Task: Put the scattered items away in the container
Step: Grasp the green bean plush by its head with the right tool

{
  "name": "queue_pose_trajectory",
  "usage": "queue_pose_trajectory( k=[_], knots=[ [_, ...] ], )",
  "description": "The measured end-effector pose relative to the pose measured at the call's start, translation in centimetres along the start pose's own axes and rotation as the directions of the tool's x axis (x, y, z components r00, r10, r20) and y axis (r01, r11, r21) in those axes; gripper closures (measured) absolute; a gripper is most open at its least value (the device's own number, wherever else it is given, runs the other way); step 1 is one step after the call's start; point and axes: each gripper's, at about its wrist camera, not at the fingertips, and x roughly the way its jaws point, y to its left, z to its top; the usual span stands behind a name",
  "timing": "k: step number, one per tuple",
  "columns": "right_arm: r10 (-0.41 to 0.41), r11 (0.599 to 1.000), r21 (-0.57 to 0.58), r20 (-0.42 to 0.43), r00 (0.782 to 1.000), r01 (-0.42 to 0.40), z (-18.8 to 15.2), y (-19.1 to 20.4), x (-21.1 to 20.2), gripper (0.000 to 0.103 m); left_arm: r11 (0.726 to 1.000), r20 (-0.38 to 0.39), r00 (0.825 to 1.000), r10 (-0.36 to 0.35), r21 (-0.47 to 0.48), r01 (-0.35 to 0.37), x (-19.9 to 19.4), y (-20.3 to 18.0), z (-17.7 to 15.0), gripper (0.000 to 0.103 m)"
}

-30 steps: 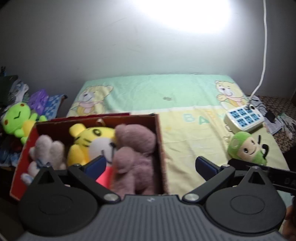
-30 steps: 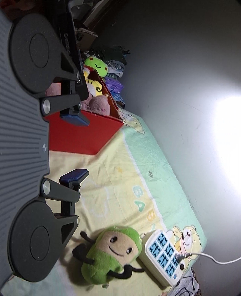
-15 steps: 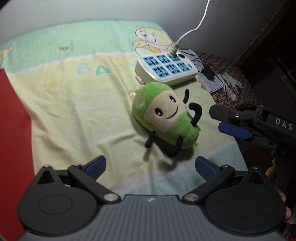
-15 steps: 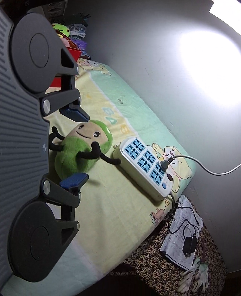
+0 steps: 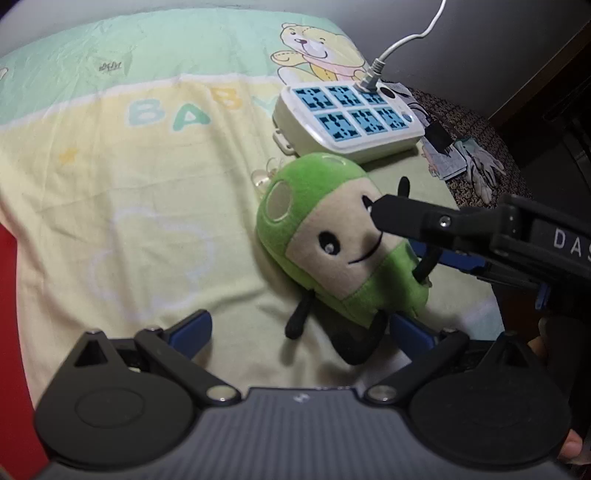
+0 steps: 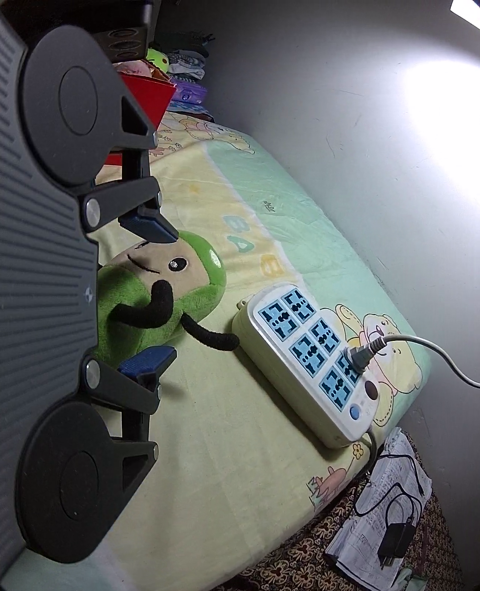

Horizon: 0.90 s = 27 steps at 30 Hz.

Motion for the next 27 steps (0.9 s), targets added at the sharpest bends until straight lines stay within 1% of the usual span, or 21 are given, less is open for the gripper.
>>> queue_pose_trajectory(
  k=[2,3,5,8,13,15,18,20,22,23,25,27],
  knots=[
    [0.001,1.000,0.008,-0.017,1.000,-0.001,0.2,-0.3,0.7,0.038,1.000,0.014,1.000,-0.009,0.014,0.009,0.4,-0.2,0.4,0.001],
    [-0.002,1.000,0.007,-0.023,1.000,0.003,0.3,-0.5,0.9,0.036,1.000,0.025,0.999,-0.022,0.021,0.021,0.5,-0.3,0.5,0.001],
    [-0.006,1.000,0.007,-0.022,1.000,0.006,0.6,-0.8,1.3,0.034,0.999,0.041,0.999,-0.029,0.035,0.027,0.8,-0.7,0.9,0.000],
    [0.013,0.998,0.057,-0.027,1.000,-0.012,1.1,-1.7,1.6,0.032,0.998,0.049,0.998,-0.047,0.046,0.045,1.5,-1.3,1.7,0.000],
    [0.048,0.986,0.163,-0.025,0.999,-0.043,1.7,-3.5,1.9,0.032,0.996,0.046,0.995,-0.091,0.018,0.090,2.6,-1.3,2.5,0.000],
    [0.063,0.979,0.196,-0.028,0.998,-0.056,1.6,-4.0,2.0,0.030,0.994,0.041,0.993,-0.106,0.000,0.107,2.9,-1.1,2.5,0.000],
    [0.087,0.972,0.224,-0.055,0.995,-0.072,1.6,-4.2,2.3,0.029,0.993,0.039,0.992,-0.119,-0.008,0.119,3.1,-1.0,2.3,0.000],
    [0.104,0.973,0.216,-0.088,0.991,-0.083,1.6,-3.8,2.3,0.031,0.992,0.041,0.991,-0.130,0.009,0.130,2.9,-1.3,2.1,0.001],
    [0.149,0.966,0.230,-0.137,0.979,-0.114,1.0,-3.3,2.5,0.036,0.988,0.046,0.988,-0.149,0.038,0.147,2.4,-2.1,1.7,0.000],
    [0.170,0.961,0.246,-0.158,0.973,-0.128,0.4,-3.1,2.6,0.038,0.992,0.061,0.991,-0.121,0.041,0.119,2.2,-2.3,1.5,0.002],
    [0.183,0.952,0.274,-0.155,0.971,-0.136,-0.6,-3.0,2.2,0.039,0.992,0.055,0.992,-0.117,0.062,0.114,2.2,-2.2,1.0,0.002],
    [0.186,0.949,0.283,-0.156,0.970,-0.136,-1.0,-2.8,1.9,0.040,0.990,0.054,0.989,-0.136,0.051,0.133,1.8,-1.8,0.5,0.002]
  ],
)
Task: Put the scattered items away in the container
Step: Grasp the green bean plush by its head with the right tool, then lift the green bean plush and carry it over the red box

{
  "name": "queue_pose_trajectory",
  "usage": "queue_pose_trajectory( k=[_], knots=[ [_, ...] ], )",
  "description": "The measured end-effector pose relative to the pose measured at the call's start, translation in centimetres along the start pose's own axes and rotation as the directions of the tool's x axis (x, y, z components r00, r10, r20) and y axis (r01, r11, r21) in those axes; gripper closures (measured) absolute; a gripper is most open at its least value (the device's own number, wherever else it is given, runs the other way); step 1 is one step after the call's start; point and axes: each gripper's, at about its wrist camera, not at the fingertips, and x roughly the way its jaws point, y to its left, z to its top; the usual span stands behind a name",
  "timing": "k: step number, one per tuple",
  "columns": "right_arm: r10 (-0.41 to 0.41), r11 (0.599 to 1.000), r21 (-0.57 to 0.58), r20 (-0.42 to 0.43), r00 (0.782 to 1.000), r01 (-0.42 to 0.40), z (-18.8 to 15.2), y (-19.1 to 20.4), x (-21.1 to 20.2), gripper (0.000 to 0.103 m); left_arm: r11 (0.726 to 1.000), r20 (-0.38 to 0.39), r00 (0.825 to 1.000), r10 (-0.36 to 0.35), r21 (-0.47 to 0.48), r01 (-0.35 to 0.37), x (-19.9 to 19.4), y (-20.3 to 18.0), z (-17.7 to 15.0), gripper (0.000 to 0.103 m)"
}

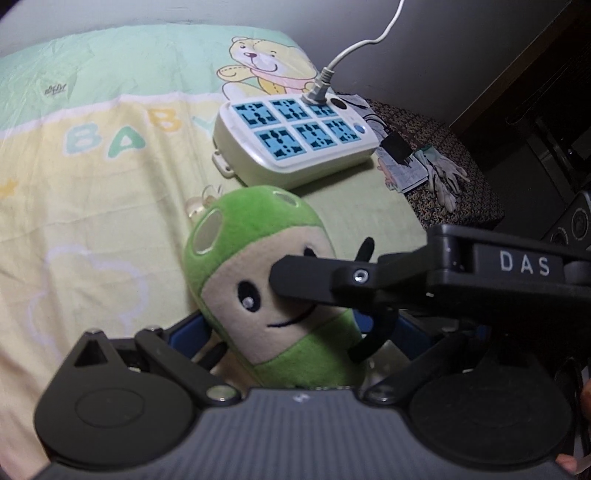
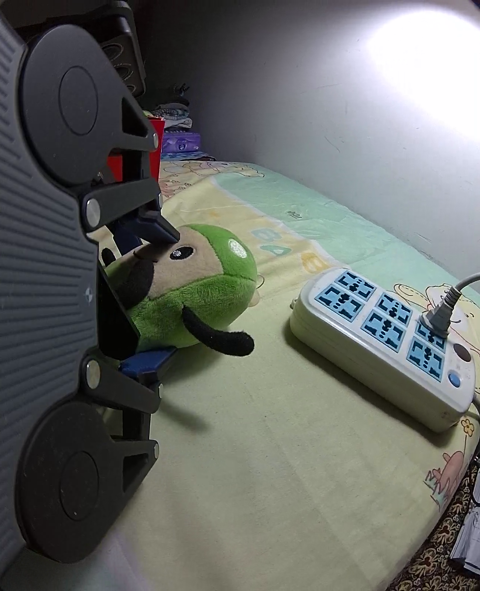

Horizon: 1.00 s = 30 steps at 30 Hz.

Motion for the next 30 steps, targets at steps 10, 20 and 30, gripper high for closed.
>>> queue_pose_trajectory(
  k=[10,20,30],
  knots=[
    [0.089,0.989,0.129,-0.117,0.989,-0.074,-3.3,-0.2,0.1,0.041,1.000,0.019,1.000,-0.013,-0.001,0.013,-5.4,1.0,-4.5,0.002],
    [0.218,0.976,0.037,-0.178,0.960,-0.215,-6.4,4.6,0.3,0.041,0.998,0.161,0.985,0.063,-0.009,-0.062,-13.2,0.9,-6.5,0.002],
    [0.381,0.900,-0.140,-0.205,0.902,-0.412,-8.3,14.9,2.8,0.041,0.978,0.401,0.894,0.199,-0.025,-0.207,-25.0,3.9,-7.2,0.002]
  ],
)
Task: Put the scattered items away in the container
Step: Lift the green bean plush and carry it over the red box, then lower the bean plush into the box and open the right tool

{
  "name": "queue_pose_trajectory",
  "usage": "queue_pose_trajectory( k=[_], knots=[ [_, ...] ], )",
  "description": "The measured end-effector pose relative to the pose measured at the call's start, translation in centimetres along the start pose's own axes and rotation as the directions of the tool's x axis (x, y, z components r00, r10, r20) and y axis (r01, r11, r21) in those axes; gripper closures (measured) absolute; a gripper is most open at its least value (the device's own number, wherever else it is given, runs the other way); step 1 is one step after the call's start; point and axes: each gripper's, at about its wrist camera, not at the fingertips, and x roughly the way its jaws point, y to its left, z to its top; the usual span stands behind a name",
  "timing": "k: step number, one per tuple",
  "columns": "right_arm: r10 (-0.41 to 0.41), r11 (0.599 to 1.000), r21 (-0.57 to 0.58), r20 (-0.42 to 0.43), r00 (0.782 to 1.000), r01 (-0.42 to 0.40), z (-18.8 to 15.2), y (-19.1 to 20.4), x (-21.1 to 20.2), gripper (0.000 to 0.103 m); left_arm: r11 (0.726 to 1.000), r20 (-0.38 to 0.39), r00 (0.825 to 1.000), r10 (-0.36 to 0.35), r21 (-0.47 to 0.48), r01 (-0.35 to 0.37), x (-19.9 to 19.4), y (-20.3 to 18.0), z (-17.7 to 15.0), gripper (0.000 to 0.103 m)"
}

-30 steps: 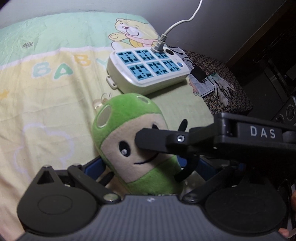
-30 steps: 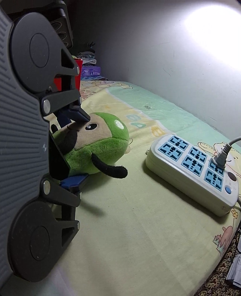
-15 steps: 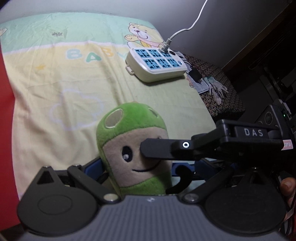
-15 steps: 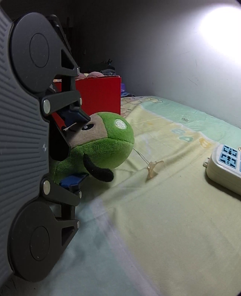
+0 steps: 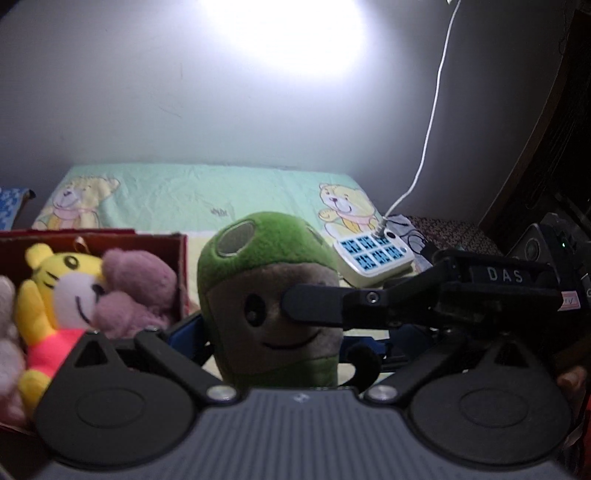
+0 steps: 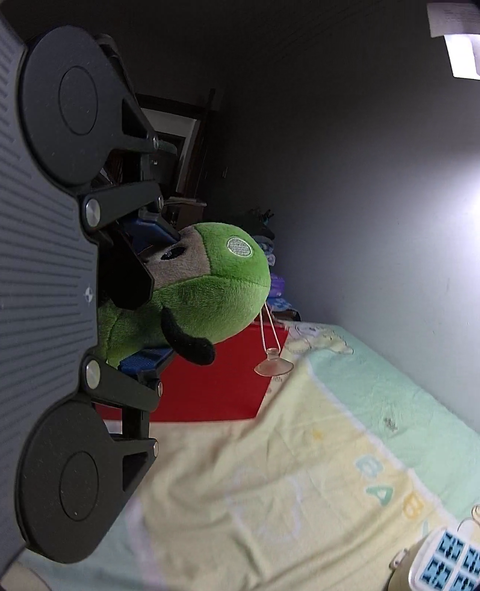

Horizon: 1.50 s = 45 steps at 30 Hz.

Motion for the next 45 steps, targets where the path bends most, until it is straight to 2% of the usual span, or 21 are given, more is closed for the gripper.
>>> queue_pose_trajectory(
  k=[6,10,17,20,22,23,24,27,30,33,35,36,39,42,45],
  knots=[
    [0.037,0.994,-0.101,0.009,0.999,-0.035,-1.2,5.8,6.1,0.040,0.999,0.102,0.994,0.045,0.009,-0.046,-4.7,6.4,1.6,0.002],
    [0.037,0.993,-0.113,0.023,0.999,-0.034,-2.4,8.1,11.6,0.040,0.999,0.100,0.994,0.051,0.010,-0.053,-6.6,11.9,2.4,0.001],
    [-0.051,0.997,-0.062,0.061,0.997,0.054,-4.6,9.3,19.4,0.040,0.999,0.010,1.000,0.023,-0.028,-0.023,-6.1,20.8,2.1,0.001],
    [-0.163,0.981,-0.087,0.118,0.979,0.174,-5.5,9.7,20.9,0.040,0.998,-0.065,0.998,-0.003,-0.070,-0.002,-4.2,23.8,1.7,0.001],
    [-0.250,0.950,-0.147,0.165,0.954,0.274,-6.1,10.5,21.1,0.046,0.998,-0.091,0.996,-0.008,-0.067,0.002,-3.4,24.7,1.3,0.001],
    [-0.281,0.933,-0.173,0.193,0.940,0.315,-6.5,10.8,21.0,0.050,0.998,-0.100,0.995,-0.018,-0.064,0.011,-3.1,25.2,1.2,0.001],
    [-0.293,0.923,-0.190,0.215,0.932,0.334,-6.7,11.0,20.9,0.050,0.998,-0.106,0.994,-0.014,-0.061,0.008,-3.2,25.5,1.1,0.001],
    [-0.301,0.912,-0.201,0.267,0.916,0.359,-6.9,11.2,20.2,0.052,0.998,-0.083,0.996,-0.025,-0.055,0.021,-4.2,26.4,1.1,0.001],
    [-0.300,0.910,-0.190,0.313,0.901,0.369,-7.0,11.3,19.6,0.058,0.998,-0.018,0.999,-0.050,-0.043,0.049,-6.7,27.0,1.4,0.001],
    [-0.292,0.905,-0.200,0.353,0.889,0.377,-6.7,11.9,20.3,0.060,0.998,0.019,0.998,-0.064,-0.018,0.064,-7.8,27.4,2.1,0.001],
    [-0.278,0.904,-0.211,0.366,0.888,0.371,-6.1,12.2,20.4,0.061,0.998,0.020,0.998,-0.060,-0.028,0.061,-7.6,27.7,2.5,0.001],
    [-0.271,0.903,-0.221,0.374,0.887,0.369,-5.6,12.4,21.9,0.062,0.997,0.014,0.998,-0.056,-0.042,0.057,-7.2,28.1,2.6,0.001],
    [-0.292,0.882,-0.246,0.382,0.877,0.401,-4.8,12.7,23.5,0.064,0.997,-0.012,0.999,-0.045,-0.070,0.044,-5.9,28.9,2.5,0.001],
    [-0.315,0.892,-0.221,0.323,0.892,0.395,-4.3,11.7,25.0,0.065,0.998,-0.041,0.999,-0.024,-0.057,0.021,-5.3,29.2,2.1,0.001],
    [-0.353,0.874,-0.227,0.308,0.883,0.429,-4.8,11.2,25.5,0.065,0.998,-0.046,0.998,-0.039,-0.052,0.037,-5.3,29.4,1.8,0.001]
  ],
)
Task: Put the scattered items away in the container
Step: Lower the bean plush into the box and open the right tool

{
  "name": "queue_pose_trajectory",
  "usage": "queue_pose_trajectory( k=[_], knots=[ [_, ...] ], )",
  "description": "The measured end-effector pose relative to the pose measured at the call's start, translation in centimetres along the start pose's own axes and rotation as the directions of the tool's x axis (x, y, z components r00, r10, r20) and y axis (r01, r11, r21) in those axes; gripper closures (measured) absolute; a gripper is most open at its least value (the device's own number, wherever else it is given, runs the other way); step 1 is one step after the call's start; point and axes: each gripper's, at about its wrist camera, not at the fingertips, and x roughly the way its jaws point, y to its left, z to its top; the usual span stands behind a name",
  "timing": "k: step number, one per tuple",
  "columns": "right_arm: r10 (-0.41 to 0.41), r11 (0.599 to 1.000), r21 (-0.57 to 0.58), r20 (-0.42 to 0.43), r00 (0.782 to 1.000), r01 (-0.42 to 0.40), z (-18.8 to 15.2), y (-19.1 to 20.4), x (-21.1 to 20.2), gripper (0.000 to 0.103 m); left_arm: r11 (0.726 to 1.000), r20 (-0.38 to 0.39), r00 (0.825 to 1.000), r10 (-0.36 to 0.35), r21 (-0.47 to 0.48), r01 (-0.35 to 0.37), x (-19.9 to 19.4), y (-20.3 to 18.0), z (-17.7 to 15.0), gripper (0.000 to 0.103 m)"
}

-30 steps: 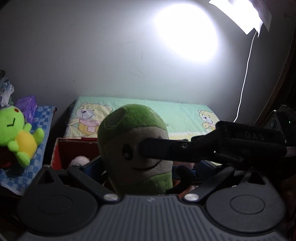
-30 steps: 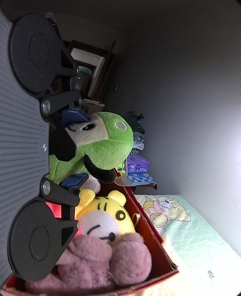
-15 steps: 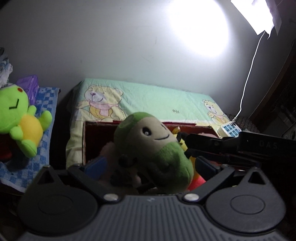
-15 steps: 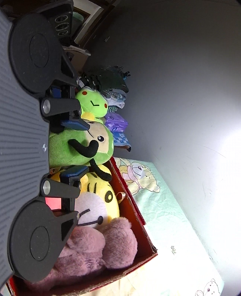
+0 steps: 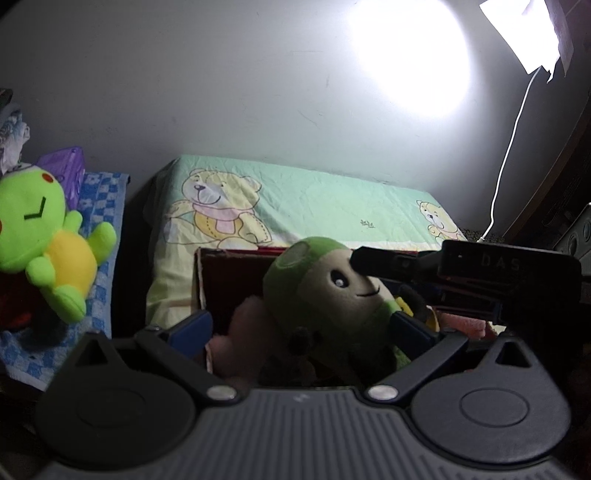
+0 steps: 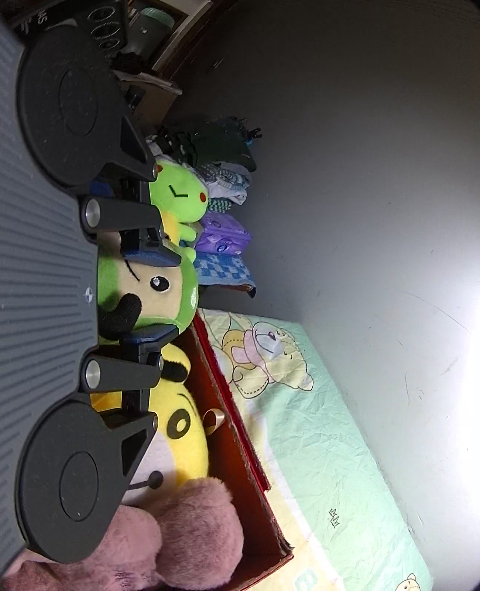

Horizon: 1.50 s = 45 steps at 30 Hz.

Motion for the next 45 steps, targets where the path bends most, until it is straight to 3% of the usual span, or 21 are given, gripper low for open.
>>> queue_pose_trajectory(
  k=[7,10,15,20,23,28,33,38,41,45],
  knots=[
    [-0.051,0.998,0.031,-0.046,0.998,0.053,-0.5,-1.1,-0.6,0.069,0.995,-0.035,0.999,-0.009,0.103,0.013,0.7,-1.7,-1.3,0.001],
    [-0.077,0.997,0.021,-0.046,0.996,0.078,-0.3,-0.8,-0.3,0.069,0.991,-0.012,1.000,0.013,0.131,-0.011,0.8,-2.2,-1.3,0.001],
    [-0.077,0.997,-0.002,0.006,0.997,0.077,0.2,0.2,-2.0,0.063,0.991,0.012,1.000,0.013,0.135,-0.015,-0.4,-2.2,-0.8,0.001],
    [-0.128,0.990,-0.051,0.068,0.989,0.131,-0.2,1.0,-4.6,0.056,0.998,0.053,0.999,-0.012,0.070,0.008,-1.5,-2.4,-0.5,0.001],
    [-0.198,0.974,-0.095,0.081,0.977,0.205,-0.7,1.6,-5.7,0.055,1.000,0.086,0.996,-0.001,0.027,-0.001,-1.8,-2.7,-0.7,0.001],
    [-0.319,0.924,-0.182,0.119,0.940,0.336,-1.7,2.2,-7.3,0.049,0.995,0.130,0.988,0.088,0.034,-0.093,-2.7,-4.9,-1.4,0.001],
    [-0.396,0.886,-0.203,0.135,0.908,0.417,-2.3,1.7,-8.4,0.048,0.993,0.008,0.993,0.118,0.012,-0.118,-1.6,-6.2,-1.4,0.001],
    [-0.417,0.873,-0.218,0.127,0.900,0.436,-2.7,1.2,-9.3,0.040,0.972,-0.056,0.970,0.235,-0.009,-0.236,-0.9,-7.4,-1.6,0.001],
    [-0.408,0.871,-0.247,0.118,0.905,0.425,-2.7,1.1,-9.6,0.038,0.961,-0.069,0.959,0.274,-0.014,-0.276,-1.0,-8.1,-1.9,0.001],
    [-0.394,0.875,-0.266,0.097,0.914,0.405,-2.5,0.8,-9.8,0.035,0.925,-0.107,0.919,0.379,0.006,-0.380,-0.8,-9.5,-2.1,0.001]
  ],
)
